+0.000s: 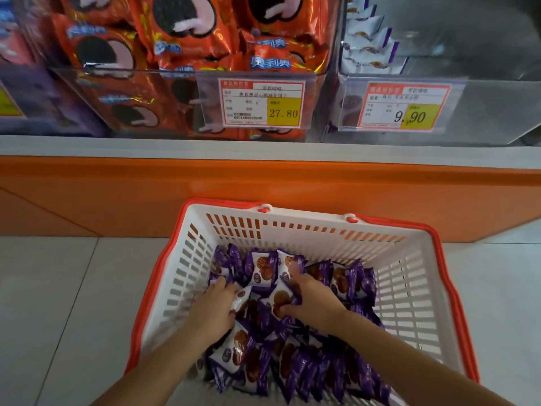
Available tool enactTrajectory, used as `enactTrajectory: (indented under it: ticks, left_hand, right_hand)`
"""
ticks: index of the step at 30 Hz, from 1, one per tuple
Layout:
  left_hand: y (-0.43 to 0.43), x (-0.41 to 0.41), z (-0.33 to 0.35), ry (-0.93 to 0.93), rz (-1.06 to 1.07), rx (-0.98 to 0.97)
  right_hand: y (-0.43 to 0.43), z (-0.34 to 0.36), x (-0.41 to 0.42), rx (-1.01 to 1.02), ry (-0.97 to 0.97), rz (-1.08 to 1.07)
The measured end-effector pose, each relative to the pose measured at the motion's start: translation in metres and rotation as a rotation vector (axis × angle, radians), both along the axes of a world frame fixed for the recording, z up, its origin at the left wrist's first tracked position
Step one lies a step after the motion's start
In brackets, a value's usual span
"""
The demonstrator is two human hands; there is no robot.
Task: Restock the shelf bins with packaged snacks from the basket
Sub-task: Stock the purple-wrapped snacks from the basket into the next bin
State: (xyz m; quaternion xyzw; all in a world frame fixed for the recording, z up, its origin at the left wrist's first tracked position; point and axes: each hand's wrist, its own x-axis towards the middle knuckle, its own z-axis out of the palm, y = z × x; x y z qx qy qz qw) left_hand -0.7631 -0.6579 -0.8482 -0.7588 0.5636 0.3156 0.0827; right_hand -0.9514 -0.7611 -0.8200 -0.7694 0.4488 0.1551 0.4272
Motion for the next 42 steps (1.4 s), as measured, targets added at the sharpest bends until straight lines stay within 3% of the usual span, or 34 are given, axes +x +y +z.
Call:
enactTrajectory:
  ticks: [7,11,20,24,29,33,37,42]
  left_hand:
    - [-0.026,-0.009,0.051,0.127,0.085,-0.167]
    - [-0.043,-0.017,0.109,0.219,0.147,-0.316]
    - [-0.082,-0.039,0.242,0.159,0.09,-0.922]
    - [-0.102,-0.043,0.262,-0.029,-0.056,-1.082]
    - [-0.106,-0.049,0.257,-0.166,-0.165,-0.953]
    - [-0.106,-0.048,0.259,-0.193,-0.174,-0.946]
    - [-0.107,-0.048,0.257,-0.208,-0.175,-0.948]
    - [-0.111,-0.046,0.251,-0.22,-0.173,-0.969]
  right_hand:
    - [-0.024,0.045,-0.013,-0.006,-0.132,-0.199]
    - [-0.03,0.088,-0.022,0.006,-0.337,-0.295]
    - [-0.058,0.239,-0.054,-0.376,-0.808,-0.368]
    - [-0.089,0.274,-0.052,-0.637,-0.899,-0.428]
    - [-0.134,0.294,-0.045,-0.711,-0.743,-0.373]
    - [-0.16,0.304,-0.035,-0.668,-0.451,-0.114]
    - [-0.176,0.31,-0.026,-0.47,-0.281,0.074]
    - [-0.188,0.309,-0.011,-0.481,-0.06,0.263]
